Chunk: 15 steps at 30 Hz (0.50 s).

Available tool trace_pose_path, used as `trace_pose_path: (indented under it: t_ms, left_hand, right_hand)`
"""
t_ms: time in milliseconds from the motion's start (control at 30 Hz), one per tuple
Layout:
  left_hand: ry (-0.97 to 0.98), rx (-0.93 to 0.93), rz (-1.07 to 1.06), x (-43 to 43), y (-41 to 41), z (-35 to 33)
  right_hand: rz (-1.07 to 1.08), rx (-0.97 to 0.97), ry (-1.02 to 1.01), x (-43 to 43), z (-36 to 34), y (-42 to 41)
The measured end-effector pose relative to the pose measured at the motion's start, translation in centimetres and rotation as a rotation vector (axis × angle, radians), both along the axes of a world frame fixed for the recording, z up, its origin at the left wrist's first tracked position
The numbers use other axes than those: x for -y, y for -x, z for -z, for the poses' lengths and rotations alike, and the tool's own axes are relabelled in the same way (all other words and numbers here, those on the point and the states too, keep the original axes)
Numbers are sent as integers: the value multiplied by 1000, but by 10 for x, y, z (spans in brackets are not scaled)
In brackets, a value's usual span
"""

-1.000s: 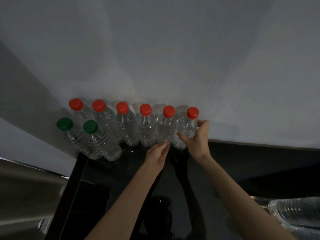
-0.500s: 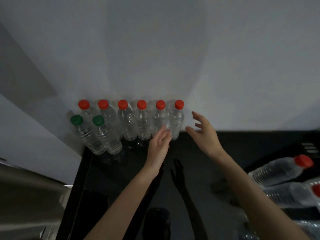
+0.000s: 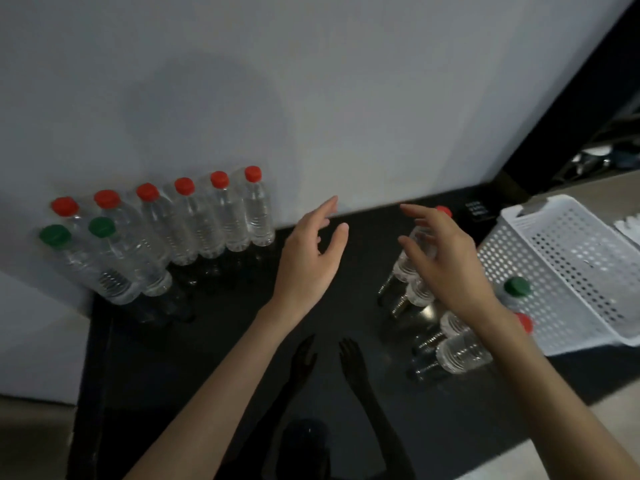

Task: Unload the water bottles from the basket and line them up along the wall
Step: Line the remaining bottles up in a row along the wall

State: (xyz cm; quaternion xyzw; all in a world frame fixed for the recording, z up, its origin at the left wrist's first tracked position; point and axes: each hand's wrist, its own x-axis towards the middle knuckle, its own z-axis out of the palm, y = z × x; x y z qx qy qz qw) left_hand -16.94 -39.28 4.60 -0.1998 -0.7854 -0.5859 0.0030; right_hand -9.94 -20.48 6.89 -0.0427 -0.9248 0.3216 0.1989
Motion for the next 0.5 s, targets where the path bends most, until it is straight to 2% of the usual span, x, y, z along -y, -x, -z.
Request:
trace_pose_path:
  t_ms: [267, 500]
  left_hand:
    - [89, -16, 172, -99, -55, 9]
    - [90, 95, 148, -169, -92, 35]
  right_hand:
    - [117, 2, -58, -106, 3, -60]
    - [18, 165, 35, -189, 47, -79]
